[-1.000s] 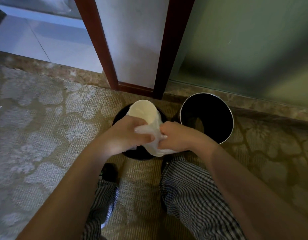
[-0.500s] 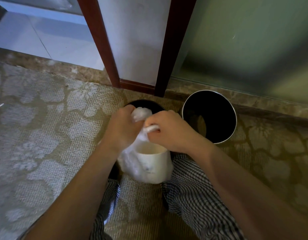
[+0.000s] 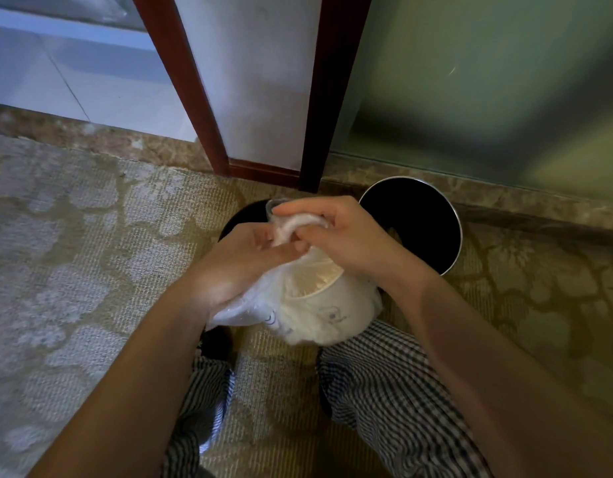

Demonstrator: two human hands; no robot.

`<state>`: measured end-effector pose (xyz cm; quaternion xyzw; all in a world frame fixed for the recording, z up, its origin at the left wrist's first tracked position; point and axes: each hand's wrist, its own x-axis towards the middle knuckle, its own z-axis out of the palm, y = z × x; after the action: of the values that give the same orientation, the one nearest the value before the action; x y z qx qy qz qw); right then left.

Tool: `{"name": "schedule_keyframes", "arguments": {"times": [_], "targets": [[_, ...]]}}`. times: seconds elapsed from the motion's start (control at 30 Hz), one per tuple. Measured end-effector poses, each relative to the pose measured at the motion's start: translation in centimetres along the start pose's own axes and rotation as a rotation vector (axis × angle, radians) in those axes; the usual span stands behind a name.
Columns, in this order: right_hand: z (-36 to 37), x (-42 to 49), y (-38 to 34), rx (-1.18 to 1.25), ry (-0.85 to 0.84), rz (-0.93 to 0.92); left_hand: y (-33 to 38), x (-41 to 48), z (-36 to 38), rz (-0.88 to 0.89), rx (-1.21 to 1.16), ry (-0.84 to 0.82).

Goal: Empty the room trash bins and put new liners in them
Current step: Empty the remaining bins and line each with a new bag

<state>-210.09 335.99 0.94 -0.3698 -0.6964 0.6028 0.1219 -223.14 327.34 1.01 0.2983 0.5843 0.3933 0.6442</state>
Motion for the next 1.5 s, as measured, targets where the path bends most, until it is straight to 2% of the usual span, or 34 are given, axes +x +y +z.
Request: {"name": "schedule_keyframes", "arguments": {"times": [0.13, 0.27, 0.4, 0.5, 0.6, 0.7, 0.8, 0.9, 1.07, 1.23, 1.43, 1.5], "targets": [[0.0, -0.1, 0.5, -0.036, 0.021, 0.000, 0.0, 0.3, 0.4, 0.024, 0.105, 0.072], [0.4, 0.3, 0.9, -0.143, 0.179, 0.014, -0.5, 1.1, 0.7, 0.056, 0.157, 0.200], [0.6, 0.4, 1.1, -0.216, 0.154, 0.130, -0.5, 1.0, 0.9, 0.100, 0.073, 0.154], [0.7, 0.4, 0.5, -0.072, 0.235, 0.095, -0.5, 1.1, 1.3, 0.104, 0.075, 0.261], [0.9, 0.5, 0.1, 0.166, 0.225, 0.156, -1.1, 1.8, 1.1, 0.207, 0.290, 0.493], [1.1, 0.6, 0.1, 0.439, 0.204, 0.226, -1.5, 2.3, 0.8, 0.310, 0.388, 0.586], [1.0, 0.7, 0.2, 0.645, 0.188, 0.239, -1.2, 2.5, 0.9, 0.313, 0.355, 0.537], [0.8, 0.7, 0.2, 0.682, 0.181, 0.228, -0.4, 2.3, 0.9, 0.275, 0.184, 0.476], [0.6, 0.9, 0.1, 0.455, 0.169, 0.234, 0.0, 1.6, 0.8, 0.153, -0.177, 0.329], [0.8, 0.8, 0.3, 0.105, 0.228, 0.157, -0.4, 1.4, 0.3, 0.050, -0.286, 0.320], [0.5, 0.5, 0.2, 0.076, 0.186, 0.151, -0.4, 0.8, 0.1, -0.011, -0.403, 0.012], [0.8, 0.5, 0.2, 0.066, 0.167, 0.134, -0.6, 0.8, -0.1, -0.049, -0.439, -0.031]]}}
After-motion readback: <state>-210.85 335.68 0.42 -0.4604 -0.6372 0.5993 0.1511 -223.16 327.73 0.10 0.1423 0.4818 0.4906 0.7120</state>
